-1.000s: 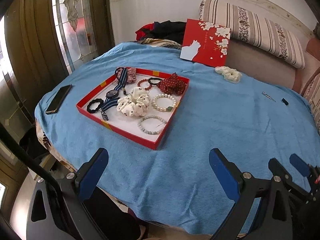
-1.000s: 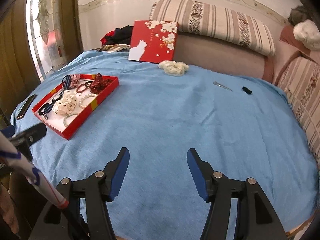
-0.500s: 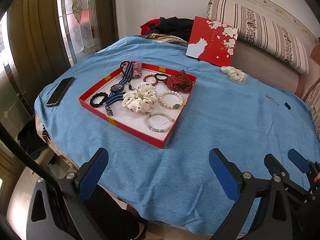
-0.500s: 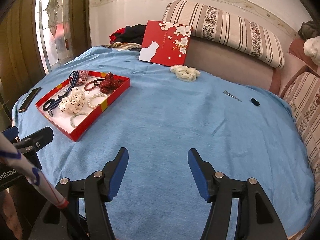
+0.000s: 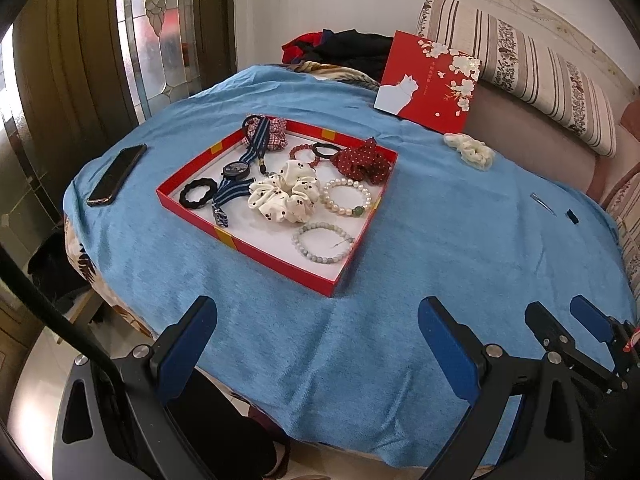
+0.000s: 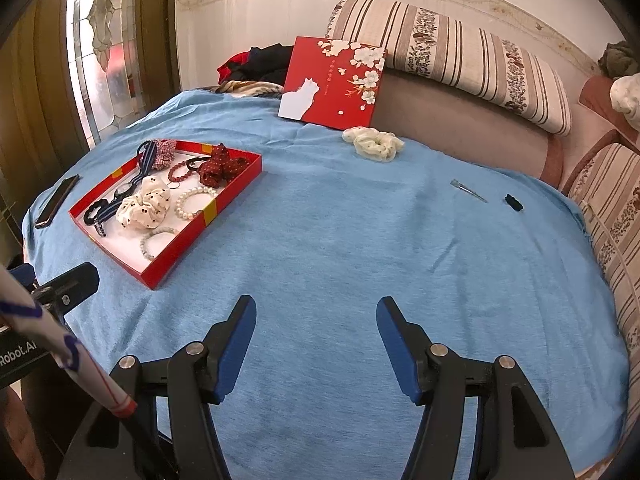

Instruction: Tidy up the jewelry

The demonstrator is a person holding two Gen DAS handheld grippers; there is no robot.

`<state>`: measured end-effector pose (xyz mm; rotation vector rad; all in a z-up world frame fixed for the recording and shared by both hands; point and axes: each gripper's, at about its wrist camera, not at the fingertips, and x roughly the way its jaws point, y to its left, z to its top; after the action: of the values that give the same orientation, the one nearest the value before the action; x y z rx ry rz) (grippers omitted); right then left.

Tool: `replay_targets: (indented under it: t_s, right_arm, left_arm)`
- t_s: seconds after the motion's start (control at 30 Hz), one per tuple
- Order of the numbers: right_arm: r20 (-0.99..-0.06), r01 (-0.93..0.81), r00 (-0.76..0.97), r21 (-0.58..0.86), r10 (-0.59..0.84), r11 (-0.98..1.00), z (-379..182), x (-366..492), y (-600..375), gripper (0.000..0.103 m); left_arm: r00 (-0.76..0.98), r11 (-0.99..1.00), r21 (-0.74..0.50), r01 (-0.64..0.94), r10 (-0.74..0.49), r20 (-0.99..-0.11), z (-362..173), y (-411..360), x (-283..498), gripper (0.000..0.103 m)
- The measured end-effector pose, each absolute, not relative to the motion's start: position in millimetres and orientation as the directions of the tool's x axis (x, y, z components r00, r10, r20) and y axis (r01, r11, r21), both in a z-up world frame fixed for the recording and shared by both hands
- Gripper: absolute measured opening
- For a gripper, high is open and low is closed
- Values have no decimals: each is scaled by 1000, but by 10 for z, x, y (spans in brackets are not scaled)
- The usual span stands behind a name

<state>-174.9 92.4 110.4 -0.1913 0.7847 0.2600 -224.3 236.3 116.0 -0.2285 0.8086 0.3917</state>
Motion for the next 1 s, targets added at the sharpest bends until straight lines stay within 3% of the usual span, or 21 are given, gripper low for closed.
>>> replay_targets:
  t_s: [1.0]
  right_arm:
    - [-728,-305,667,-68,162,950,1034,-1751,1007,68]
  left_arm:
    - [609,895,-48,-444,262,-749,1122,2460,-2259,100]
